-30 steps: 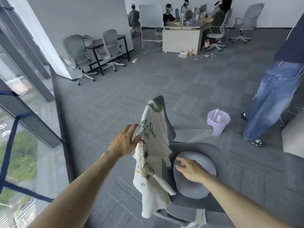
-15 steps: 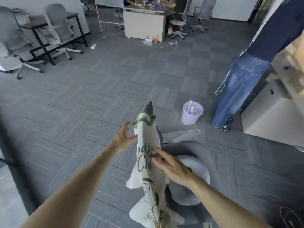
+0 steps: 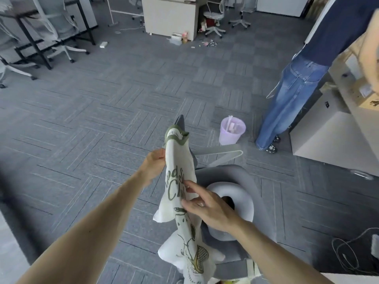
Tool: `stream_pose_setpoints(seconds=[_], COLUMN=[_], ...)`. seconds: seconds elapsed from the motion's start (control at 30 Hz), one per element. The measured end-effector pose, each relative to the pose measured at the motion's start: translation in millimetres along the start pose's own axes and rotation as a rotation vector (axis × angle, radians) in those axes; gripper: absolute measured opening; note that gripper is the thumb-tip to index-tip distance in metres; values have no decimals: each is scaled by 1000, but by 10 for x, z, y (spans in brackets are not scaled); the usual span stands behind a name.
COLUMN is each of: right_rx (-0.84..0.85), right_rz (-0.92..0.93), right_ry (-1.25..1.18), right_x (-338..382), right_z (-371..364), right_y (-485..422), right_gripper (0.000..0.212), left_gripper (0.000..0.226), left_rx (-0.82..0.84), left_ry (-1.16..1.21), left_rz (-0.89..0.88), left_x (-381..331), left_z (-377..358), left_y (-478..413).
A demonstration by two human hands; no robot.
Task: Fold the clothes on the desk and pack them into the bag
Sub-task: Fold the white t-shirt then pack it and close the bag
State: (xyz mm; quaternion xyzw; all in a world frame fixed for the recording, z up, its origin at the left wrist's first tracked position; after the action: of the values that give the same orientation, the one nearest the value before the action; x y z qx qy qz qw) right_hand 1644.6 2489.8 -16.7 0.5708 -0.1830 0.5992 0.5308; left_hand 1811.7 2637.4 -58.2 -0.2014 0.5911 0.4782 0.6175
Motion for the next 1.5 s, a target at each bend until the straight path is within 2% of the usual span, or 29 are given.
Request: stream_pose_setpoints(seconds=[0.07,0.1,0.17,0.2,0.3,0.37,0.47,0.57,0.67,0.73,0.77,0.83,0.93,1.0,1.17,1.27,1.33,1.43,1.5], right_rx=[11,18,13,5,-22,-35,-43,-75,-143,-215,-258,-343,-374,-418,-611,-739,-830,-997,-1097], right_rz=[12,21,25,22,31,37,48,64,124,198,241,280,334,393,540,547,540,541,547], right_ry=[29,44,84,105,146,167,204,203,222,139,62,-143,-476,-572,-572,-489,-459,-483,-510], right_x=[58,91,148,164,213,237,219,217,401,542,603,629,603,559,321,59,-118,-309,-446], right_z=[-68,-110,-185,-216,-274,-304,-381,-439,-420,-367,-336,-244,-161,-60,305,589,787,1050,1220], right_y=[101,160,294,365,560,672,788,887,1046,1204,1309,1539,1979,2330,3408,4215,4785,5661,6208], right_gripper=[72,74,79,79,73,65,58,60,44,33,29,34,33,30,17,17,17,22,19], left_gripper=[17,24,54,60,59,51,34,38,45,49,49,37,23,21,29,44,51,42,44], left_rx=[36,67,153,145,-41,-87,-295,-358,-225,-132,-81,-7,57,137,366,416,412,332,309], left_ry=[109,171,315,411,597,432,-25,0,74,30,4,-16,3,9,-63,-31,-12,10,-29], left_rz=[-7,15,45,63,170,152,117,-92,-258,-379,-437,-478,-519,-556,-646,-681,-749,-909,-931], left_x=[18,35,4,-17,-51,-67,-119,-301,-661,-994,-1144,-1321,-1560,-1772,-2247,-2502,-2692,-2950,-3088], left_z=[-38,-88,-254,-338,-460,-442,-261,-233,-490,-797,-969,-1270,-1660,-2006,-3185,-3835,-4272,-4856,-5284], left_y=[101,137,241,282,422,507,749,1058,1481,1813,1970,2226,2584,2799,3242,3379,3481,3534,3480])
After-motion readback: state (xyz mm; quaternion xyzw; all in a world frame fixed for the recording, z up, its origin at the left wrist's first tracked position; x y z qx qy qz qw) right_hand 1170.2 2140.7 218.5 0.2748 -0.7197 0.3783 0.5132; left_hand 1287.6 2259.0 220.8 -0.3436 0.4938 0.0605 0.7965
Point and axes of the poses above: each hand's wrist, its own y-axis away from the middle knuckle, its own z-axis out of the back of the hand, x = y × z, the point moved 6 cm from there along -y, towards the middle knuckle, and after that the axes turned 11 degrees about x, right-handed, at the moved point
